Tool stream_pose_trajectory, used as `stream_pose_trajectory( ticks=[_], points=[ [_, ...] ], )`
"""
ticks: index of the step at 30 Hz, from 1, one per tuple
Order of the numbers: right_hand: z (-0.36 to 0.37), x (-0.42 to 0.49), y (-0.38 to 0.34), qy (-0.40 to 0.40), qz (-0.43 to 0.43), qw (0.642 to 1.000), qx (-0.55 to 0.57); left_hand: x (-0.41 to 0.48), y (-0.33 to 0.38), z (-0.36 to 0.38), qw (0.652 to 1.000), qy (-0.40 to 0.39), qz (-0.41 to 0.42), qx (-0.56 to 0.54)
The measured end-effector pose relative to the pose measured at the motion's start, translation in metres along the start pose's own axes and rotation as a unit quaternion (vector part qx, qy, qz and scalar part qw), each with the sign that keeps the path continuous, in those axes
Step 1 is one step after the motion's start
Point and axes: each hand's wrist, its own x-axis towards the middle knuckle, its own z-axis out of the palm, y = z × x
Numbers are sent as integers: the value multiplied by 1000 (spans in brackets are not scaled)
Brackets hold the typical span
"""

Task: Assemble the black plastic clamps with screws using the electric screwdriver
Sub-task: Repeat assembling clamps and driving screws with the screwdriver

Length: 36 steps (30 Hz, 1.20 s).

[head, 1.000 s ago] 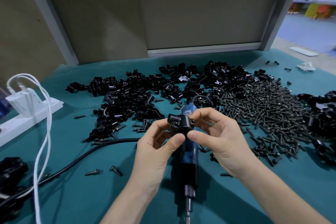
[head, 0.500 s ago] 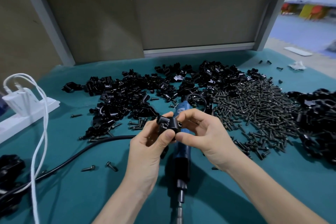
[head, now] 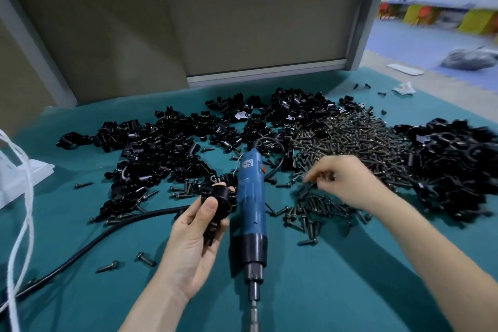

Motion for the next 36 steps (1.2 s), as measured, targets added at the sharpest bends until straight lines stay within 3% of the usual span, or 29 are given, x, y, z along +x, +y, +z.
stream_pose_trajectory(
  ticks=[2,14,16,19,22,29,36],
  points=[
    [10,-2,6,-33,-29,998,-40,1,-1,-1,1000,1,-1,5],
    [11,6,15,-21,-32,987,-153,-3,0,3,992,-77,6,102],
    [3,0,3,23,-48,994,-99,-3,-1,5,990,-86,9,110],
    [-9,-13,-40,94,-119,983,107,-5,-2,10,990,-90,6,110],
    [-11,-16,-87,37,-178,961,207,-6,-2,12,990,-86,6,108],
    [13,-9,-123,-6,-165,961,222,-6,-1,13,990,-108,5,92],
    [21,-12,-123,21,-183,959,213,-4,0,12,991,-105,11,77]
  ],
)
